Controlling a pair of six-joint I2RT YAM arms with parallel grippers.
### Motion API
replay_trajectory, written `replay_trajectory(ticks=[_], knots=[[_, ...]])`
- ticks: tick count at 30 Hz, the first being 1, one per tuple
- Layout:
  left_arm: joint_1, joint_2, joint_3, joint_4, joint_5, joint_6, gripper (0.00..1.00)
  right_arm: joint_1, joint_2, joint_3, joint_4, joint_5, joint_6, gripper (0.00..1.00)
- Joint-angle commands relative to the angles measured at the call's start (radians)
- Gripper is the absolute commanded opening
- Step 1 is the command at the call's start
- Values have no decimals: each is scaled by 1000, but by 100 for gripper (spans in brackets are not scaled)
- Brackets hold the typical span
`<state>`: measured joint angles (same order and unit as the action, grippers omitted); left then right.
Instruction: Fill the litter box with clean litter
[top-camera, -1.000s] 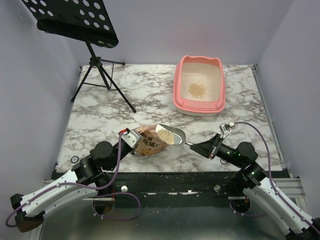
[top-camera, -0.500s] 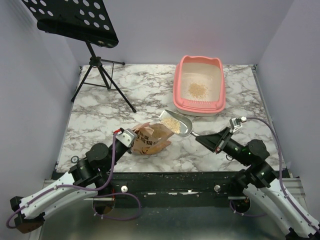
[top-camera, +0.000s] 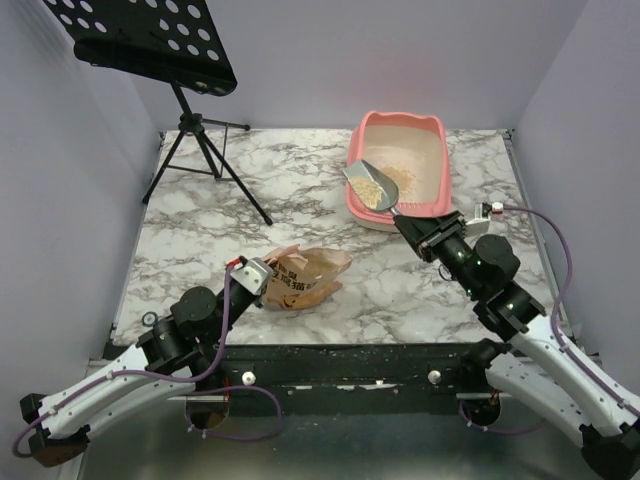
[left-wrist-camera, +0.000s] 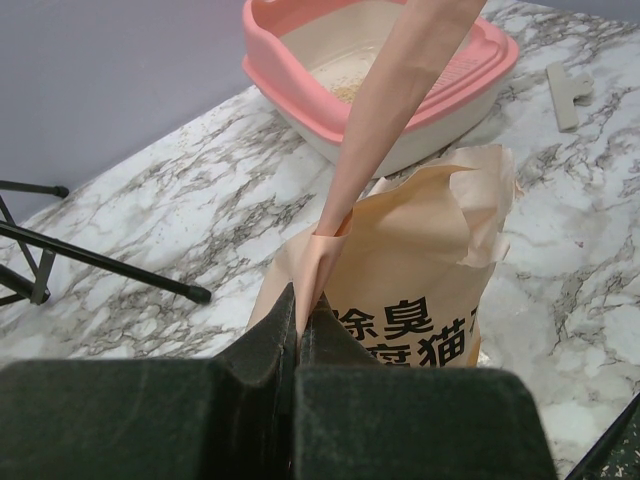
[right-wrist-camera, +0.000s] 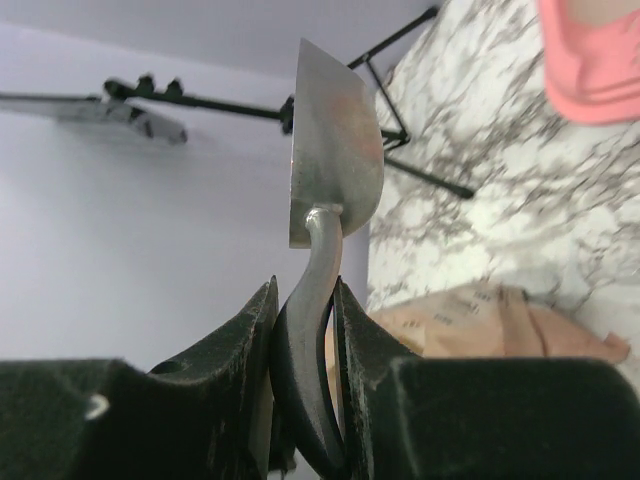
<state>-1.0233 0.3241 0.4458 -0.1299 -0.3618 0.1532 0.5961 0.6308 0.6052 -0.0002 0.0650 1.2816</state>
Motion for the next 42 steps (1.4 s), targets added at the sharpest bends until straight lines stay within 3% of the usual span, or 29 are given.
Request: replay_trajectory(ticks=[1, 7, 10, 16, 30, 42], knots=[[-1, -19, 28, 95, 0, 2, 0, -1, 121, 70, 170, 255, -12, 1], [-1, -11, 33, 87, 6, 0, 0, -5, 294, 107, 290, 525, -83, 1], [0, -17, 30, 88, -3, 3, 0, -42, 371, 125, 290, 588, -142, 1], [0, -11, 28, 90, -6, 3, 0, -137, 498, 172, 234, 566, -322, 1], [3, 9, 31, 88, -8, 3, 0, -191, 923, 680, -283, 434, -881, 1], [3, 27, 37, 81, 0, 3, 0, -180, 1031, 923, -544, 394, -1195, 1]])
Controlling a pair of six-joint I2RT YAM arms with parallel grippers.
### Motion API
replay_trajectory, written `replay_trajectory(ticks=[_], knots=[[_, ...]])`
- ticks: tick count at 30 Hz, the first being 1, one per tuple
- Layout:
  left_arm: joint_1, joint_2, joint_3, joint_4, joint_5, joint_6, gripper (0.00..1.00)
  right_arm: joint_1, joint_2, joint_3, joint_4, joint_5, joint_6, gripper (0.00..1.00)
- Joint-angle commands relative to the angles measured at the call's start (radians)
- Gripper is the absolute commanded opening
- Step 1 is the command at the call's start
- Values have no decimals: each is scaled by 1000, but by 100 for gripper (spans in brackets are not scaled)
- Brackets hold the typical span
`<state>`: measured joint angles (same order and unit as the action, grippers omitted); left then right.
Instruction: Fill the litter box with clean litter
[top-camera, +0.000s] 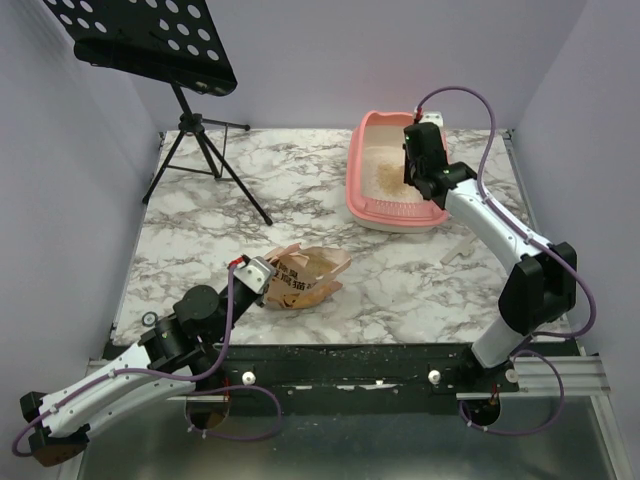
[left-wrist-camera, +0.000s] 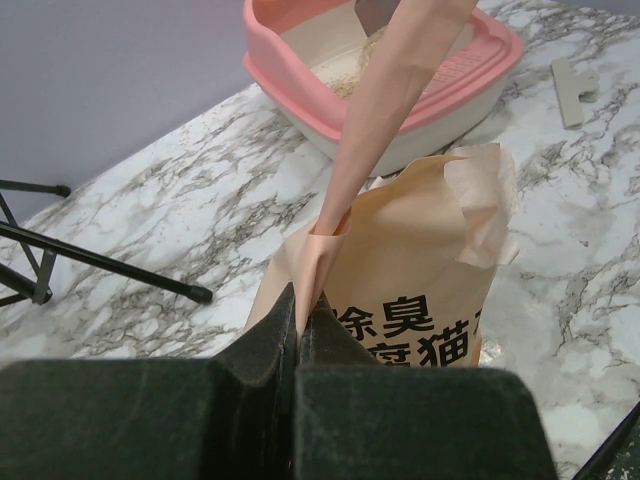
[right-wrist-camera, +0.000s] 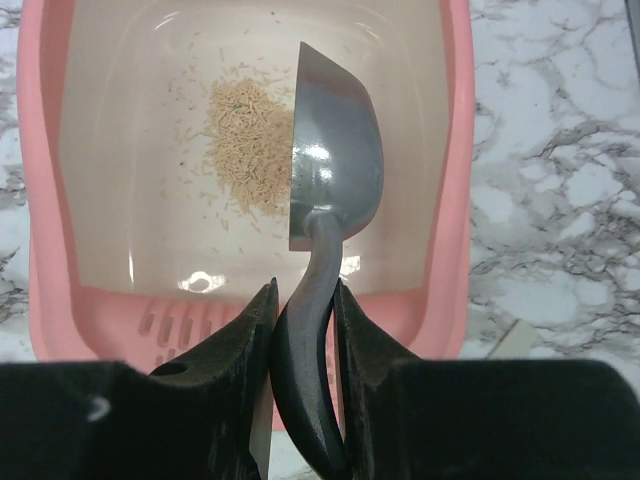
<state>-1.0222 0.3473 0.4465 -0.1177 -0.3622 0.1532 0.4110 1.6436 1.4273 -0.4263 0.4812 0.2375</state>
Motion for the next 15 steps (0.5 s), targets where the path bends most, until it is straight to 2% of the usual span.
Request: replay_trajectory(ticks=[1, 5, 9, 12, 15], knots=[[2, 7, 35, 69, 2, 2, 0, 5, 12, 104, -126, -41, -176, 1], [2, 13, 40, 66, 6, 2, 0, 5, 15, 163, -227, -141, -227, 1], [2, 13, 38, 62, 6, 2, 0, 11, 30, 261, -345, -124, -267, 1], [2, 16, 38, 61, 11, 2, 0, 17, -42, 239, -325, -133, -268, 1], [2, 22, 40, 61, 12, 2, 0, 22, -126, 231, -336, -214, -253, 1]])
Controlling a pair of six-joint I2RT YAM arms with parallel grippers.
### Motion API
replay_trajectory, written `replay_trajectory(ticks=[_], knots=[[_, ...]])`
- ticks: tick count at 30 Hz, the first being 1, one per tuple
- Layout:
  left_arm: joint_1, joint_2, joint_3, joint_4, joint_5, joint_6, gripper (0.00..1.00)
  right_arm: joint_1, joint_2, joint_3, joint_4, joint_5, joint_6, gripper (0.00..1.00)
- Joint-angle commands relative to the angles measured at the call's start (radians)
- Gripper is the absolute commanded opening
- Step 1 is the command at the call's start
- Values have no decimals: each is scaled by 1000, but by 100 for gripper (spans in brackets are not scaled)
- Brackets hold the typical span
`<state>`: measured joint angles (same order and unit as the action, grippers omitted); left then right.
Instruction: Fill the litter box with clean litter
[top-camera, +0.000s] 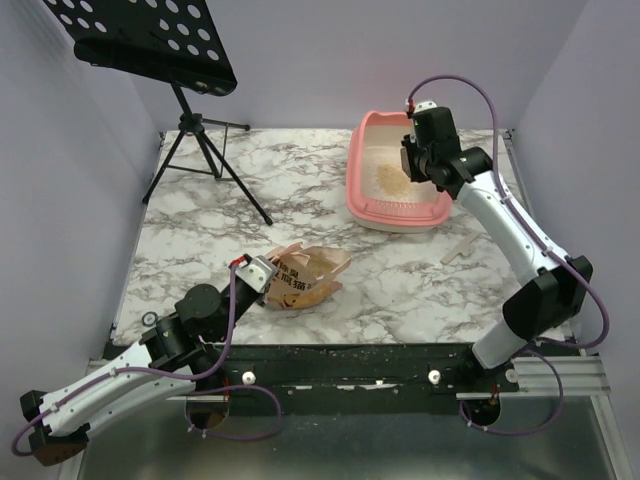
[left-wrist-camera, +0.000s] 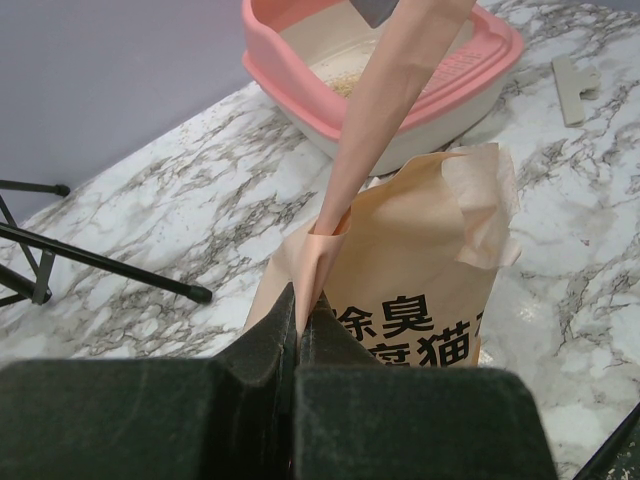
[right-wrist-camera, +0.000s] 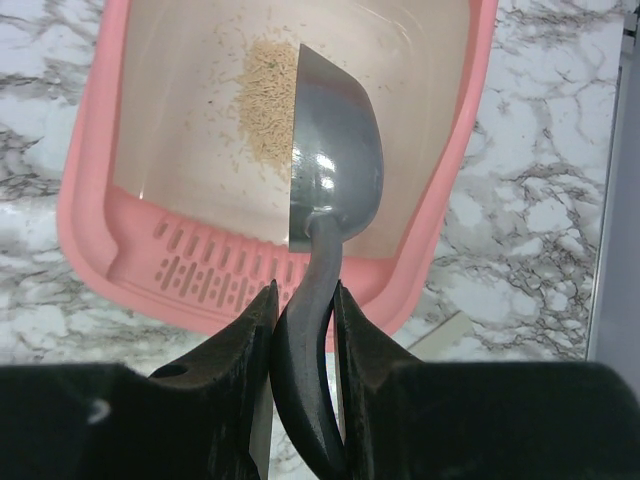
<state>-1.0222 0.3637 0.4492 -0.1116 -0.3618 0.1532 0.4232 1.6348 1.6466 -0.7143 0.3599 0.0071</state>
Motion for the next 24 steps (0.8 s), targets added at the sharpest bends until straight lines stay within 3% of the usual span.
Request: replay_trajectory(ticks=[1, 12, 18, 24], knots=[[2, 7, 37, 55, 14, 0, 0, 12, -142, 9, -63, -120, -15, 1], [2, 1, 39, 58, 14, 5, 0, 60, -483, -269, -17, -818, 105, 1], [4, -2, 36, 59, 12, 8, 0, 106, -641, -396, 42, -966, 79, 1], [5, 8, 40, 55, 11, 6, 0, 149, -693, -424, 29, -937, 44, 1]])
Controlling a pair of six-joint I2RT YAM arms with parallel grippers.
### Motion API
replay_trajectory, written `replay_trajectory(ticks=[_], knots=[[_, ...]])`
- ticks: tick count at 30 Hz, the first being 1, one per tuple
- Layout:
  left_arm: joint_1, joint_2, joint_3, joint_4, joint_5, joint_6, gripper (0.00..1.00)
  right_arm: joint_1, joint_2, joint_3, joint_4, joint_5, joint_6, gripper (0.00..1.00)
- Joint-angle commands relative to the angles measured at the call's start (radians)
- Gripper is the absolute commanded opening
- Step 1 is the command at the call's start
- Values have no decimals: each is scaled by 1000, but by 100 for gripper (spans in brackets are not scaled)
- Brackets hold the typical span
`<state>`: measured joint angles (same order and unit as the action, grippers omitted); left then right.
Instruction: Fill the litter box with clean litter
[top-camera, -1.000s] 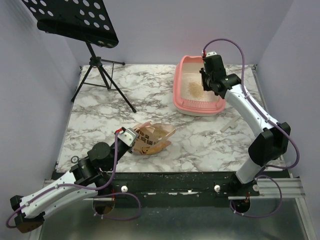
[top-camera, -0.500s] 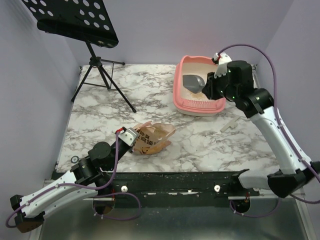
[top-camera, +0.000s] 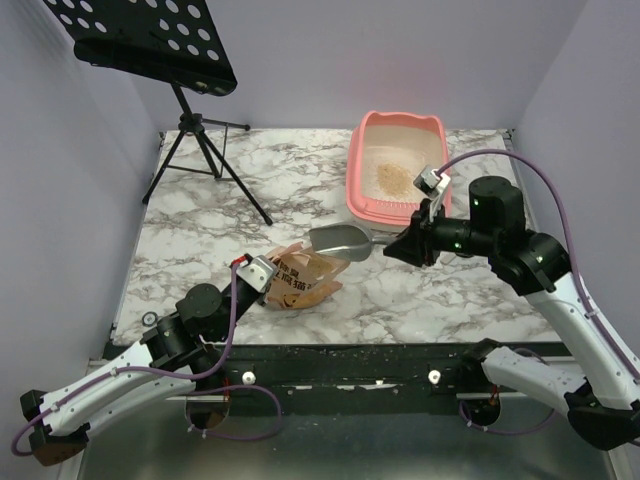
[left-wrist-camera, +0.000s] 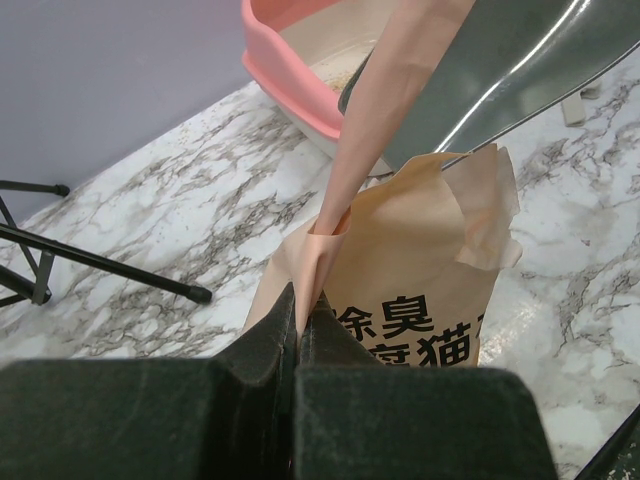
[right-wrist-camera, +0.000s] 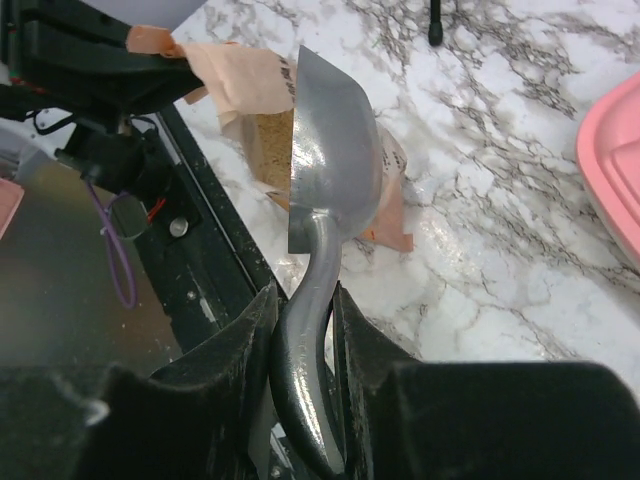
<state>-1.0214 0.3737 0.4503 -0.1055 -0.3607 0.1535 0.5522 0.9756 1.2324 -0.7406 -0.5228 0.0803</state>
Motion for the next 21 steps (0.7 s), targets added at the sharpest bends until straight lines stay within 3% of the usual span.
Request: replay_trajectory(ticks=[1, 21], knots=[[4, -5, 37, 47, 9, 6, 0, 23, -38, -10, 50, -40, -34, 1], [4, -6, 36, 52, 2, 9, 0, 187, 55, -25, -25, 178, -180, 1]])
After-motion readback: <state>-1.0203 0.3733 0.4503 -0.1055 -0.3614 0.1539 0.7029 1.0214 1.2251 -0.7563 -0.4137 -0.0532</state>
